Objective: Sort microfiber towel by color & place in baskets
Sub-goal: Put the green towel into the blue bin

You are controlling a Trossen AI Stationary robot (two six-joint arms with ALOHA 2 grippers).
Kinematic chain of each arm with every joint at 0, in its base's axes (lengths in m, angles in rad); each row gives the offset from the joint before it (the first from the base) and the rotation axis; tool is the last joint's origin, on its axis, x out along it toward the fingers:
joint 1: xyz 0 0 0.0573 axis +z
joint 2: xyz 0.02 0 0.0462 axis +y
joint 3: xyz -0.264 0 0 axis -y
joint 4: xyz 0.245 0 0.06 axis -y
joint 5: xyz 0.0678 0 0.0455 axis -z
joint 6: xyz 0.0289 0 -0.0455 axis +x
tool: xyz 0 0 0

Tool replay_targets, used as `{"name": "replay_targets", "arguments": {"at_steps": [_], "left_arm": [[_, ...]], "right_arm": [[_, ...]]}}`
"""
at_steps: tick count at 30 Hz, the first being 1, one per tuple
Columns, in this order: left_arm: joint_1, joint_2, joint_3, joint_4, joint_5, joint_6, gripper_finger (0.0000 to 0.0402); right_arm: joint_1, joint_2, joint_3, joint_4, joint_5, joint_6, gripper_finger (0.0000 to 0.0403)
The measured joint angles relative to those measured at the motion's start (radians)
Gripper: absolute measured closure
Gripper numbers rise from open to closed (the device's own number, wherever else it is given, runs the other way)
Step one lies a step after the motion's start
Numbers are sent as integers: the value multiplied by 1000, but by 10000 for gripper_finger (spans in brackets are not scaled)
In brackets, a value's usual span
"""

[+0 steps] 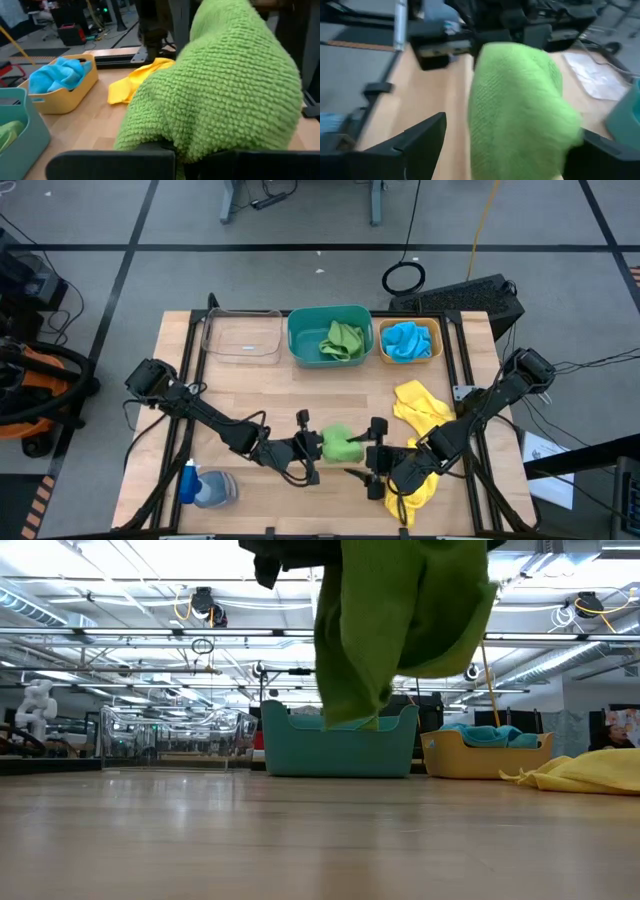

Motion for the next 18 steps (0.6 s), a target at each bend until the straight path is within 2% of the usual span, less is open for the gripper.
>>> {"name": "replay_targets", "arguments": {"at_steps": [9,13,18], "left_arm": [[40,2,-4,31,13,-3,395],[41,-1,0,80,55,-3,395],[40,1,-1,80,77,5,395]], "right_arm": [[-52,85,0,15,66,-5,78],[-68,118,0,20,147,-39,78],[-79,128,0,61,137,-74,96]]}}
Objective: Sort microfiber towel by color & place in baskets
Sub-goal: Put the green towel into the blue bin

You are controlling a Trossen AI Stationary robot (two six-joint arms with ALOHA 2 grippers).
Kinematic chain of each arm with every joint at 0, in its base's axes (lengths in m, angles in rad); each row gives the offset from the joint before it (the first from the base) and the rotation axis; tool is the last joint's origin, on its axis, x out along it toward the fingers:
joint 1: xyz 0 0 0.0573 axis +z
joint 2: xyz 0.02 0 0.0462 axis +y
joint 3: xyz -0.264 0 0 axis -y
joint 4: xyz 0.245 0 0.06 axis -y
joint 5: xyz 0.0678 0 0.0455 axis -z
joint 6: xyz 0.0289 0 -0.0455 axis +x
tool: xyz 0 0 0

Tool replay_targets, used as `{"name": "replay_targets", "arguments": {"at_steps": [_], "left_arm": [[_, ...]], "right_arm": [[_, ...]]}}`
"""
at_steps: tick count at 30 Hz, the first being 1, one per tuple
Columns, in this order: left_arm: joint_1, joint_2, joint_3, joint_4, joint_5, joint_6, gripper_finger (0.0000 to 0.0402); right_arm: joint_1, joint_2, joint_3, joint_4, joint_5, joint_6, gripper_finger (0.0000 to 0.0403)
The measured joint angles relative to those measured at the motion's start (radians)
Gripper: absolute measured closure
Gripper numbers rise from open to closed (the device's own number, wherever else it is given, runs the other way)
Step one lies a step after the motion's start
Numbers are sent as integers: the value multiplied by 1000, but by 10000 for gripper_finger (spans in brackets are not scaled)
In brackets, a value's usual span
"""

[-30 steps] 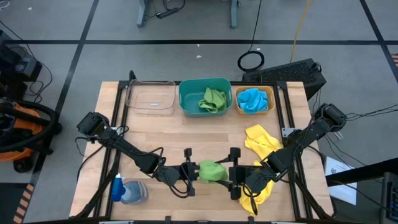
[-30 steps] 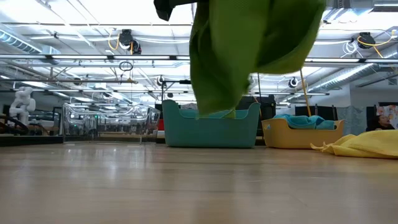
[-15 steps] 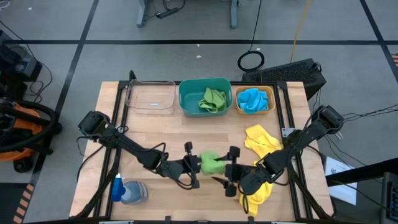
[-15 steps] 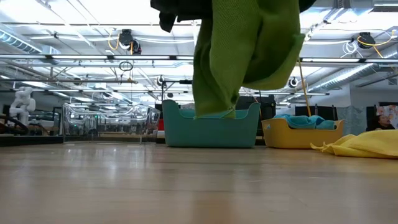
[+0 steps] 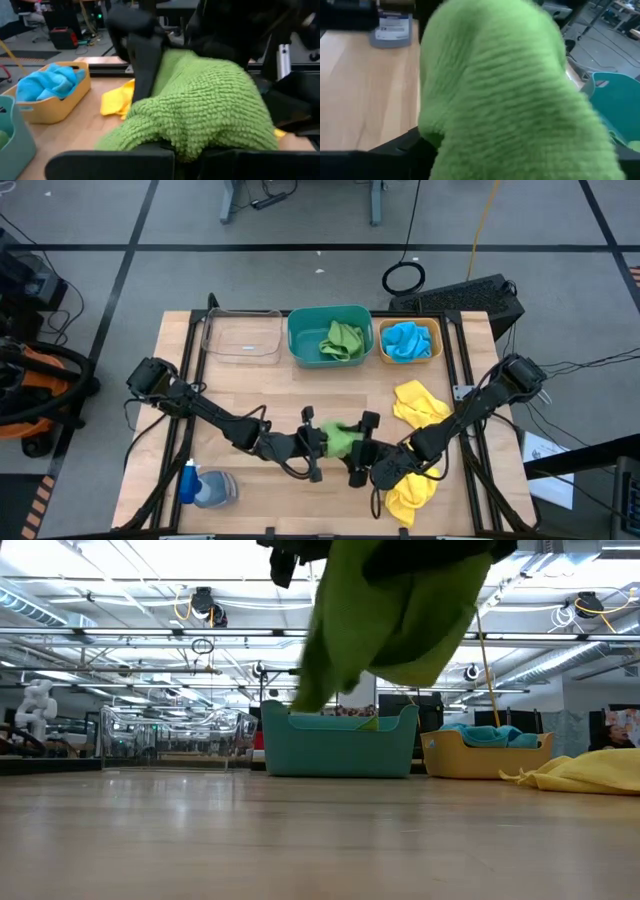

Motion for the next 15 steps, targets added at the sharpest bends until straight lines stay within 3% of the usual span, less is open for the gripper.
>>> {"name": "replay_targets", "arguments": {"at_steps": [4,8,15], "left_arm": [[-1,0,0,5,59,0,395],[-2,0,0,19,132,-4,387],[-28,0,0,3,180,-5,321]], "right_arm": [[-5,0,0,7,1,-6,148],[-2,0,0,6,-2,-20,233],[8,-7,0,-1,-16,-89,385]]}}
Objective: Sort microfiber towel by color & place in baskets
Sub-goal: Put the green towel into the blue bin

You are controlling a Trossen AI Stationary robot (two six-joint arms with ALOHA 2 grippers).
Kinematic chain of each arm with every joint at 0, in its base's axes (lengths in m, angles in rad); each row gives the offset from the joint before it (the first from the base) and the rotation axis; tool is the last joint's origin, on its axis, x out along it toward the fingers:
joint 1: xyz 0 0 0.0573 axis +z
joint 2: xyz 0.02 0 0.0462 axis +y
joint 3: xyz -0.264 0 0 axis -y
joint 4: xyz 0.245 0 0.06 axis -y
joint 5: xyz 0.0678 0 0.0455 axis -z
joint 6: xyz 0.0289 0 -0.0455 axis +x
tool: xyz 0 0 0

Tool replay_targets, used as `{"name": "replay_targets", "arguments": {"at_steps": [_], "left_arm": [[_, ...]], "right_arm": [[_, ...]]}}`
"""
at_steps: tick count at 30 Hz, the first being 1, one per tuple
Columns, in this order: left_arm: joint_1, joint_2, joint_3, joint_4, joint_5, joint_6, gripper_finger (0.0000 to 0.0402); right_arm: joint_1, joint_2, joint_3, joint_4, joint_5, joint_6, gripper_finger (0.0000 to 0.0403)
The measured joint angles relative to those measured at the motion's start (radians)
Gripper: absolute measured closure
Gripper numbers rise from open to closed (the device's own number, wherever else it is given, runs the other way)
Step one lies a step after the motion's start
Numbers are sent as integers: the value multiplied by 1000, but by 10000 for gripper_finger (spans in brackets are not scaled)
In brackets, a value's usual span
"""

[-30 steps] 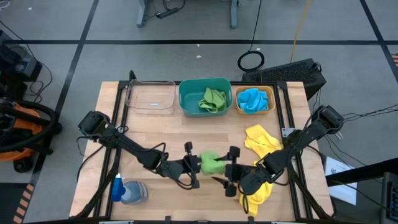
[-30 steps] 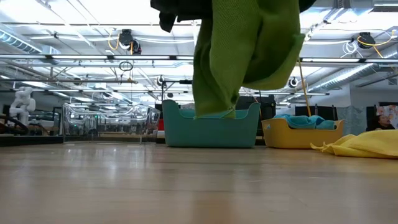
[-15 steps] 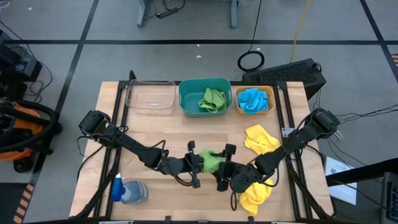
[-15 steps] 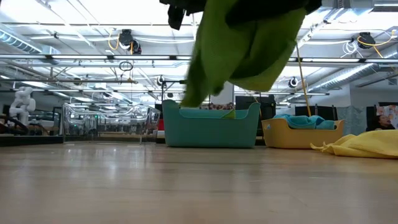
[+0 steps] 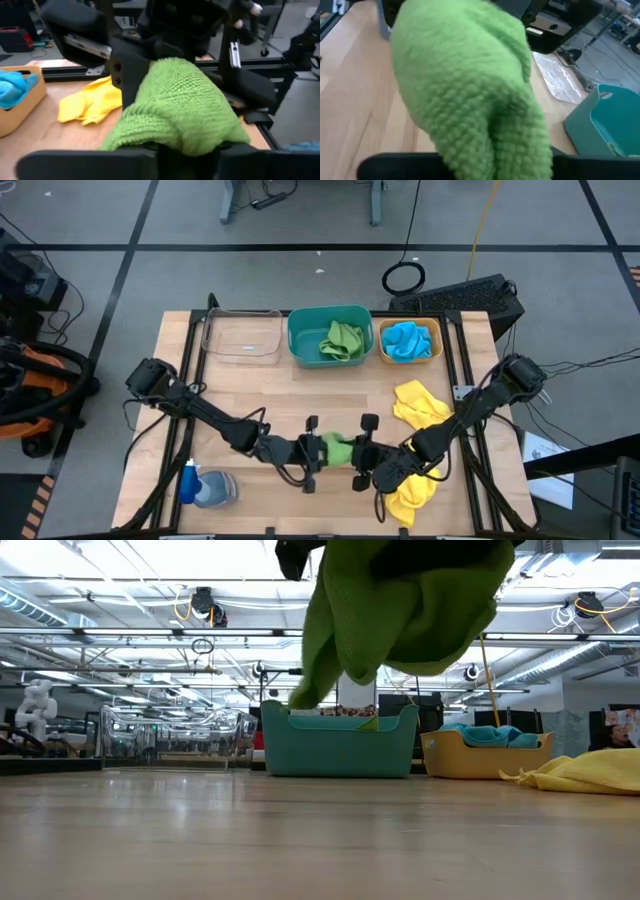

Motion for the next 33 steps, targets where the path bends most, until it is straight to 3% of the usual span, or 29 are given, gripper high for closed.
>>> {"name": "replay_targets", "arguments": {"at_steps": [9,17,23,27,33], "left_arm": [[-64,-92,0,-208,1,-48,226],[-119,-145,0,-427,-95,-105,217],[-122,-145,0,-488,-172,-107,217],[-116,-142,0,-493,-175,-106,217],[-101,-141,0,-492,-182,-111,217]], "right_arm": [[26,-67,0,-55,-9,-18,377],[33,-146,0,-77,27,-143,391],[-111,-211,0,-63,62,-419,388],[-338,-274,0,-43,-118,-515,388],[-786,-266,0,-6,-627,-422,388]]}}
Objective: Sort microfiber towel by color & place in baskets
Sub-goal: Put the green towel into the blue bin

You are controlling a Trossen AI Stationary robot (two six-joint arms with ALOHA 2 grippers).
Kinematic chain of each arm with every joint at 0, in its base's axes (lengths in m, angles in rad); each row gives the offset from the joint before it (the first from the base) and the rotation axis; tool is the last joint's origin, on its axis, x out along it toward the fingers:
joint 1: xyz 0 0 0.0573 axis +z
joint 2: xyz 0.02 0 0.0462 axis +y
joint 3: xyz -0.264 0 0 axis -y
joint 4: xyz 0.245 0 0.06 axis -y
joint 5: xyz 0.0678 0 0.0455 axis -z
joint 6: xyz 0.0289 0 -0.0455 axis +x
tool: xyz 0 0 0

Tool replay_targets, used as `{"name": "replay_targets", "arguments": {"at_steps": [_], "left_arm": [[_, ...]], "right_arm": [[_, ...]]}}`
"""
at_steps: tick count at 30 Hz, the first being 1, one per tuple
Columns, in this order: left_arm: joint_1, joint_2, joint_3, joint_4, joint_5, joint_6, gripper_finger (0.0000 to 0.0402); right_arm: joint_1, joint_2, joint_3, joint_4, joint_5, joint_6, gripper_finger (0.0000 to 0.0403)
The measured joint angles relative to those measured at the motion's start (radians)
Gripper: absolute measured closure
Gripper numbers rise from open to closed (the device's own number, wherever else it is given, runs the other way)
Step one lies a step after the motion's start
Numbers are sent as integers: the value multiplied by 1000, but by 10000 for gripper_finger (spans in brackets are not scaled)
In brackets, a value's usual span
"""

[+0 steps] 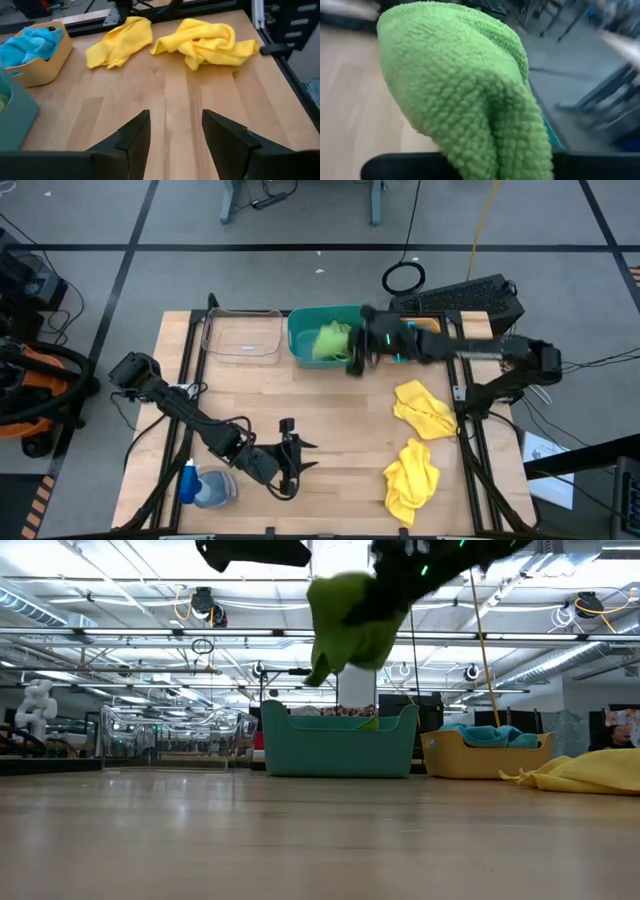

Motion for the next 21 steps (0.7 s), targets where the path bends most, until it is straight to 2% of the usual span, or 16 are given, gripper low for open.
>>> {"name": "replay_targets", "arguments": {"at_steps": [4,7,13,21], "left_arm": [[10,0,0,58,-15,-55,217],[10,0,0,101,-15,-41,217],[10,0,0,78,-15,-42,217],[10,0,0,79,-15,-42,217]], "right_arm": [[-212,106,0,149,-249,154,388],[-294,207,0,270,-337,220,388],[-354,375,4,323,-370,270,387],[-350,461,36,326,-371,270,387]]}}
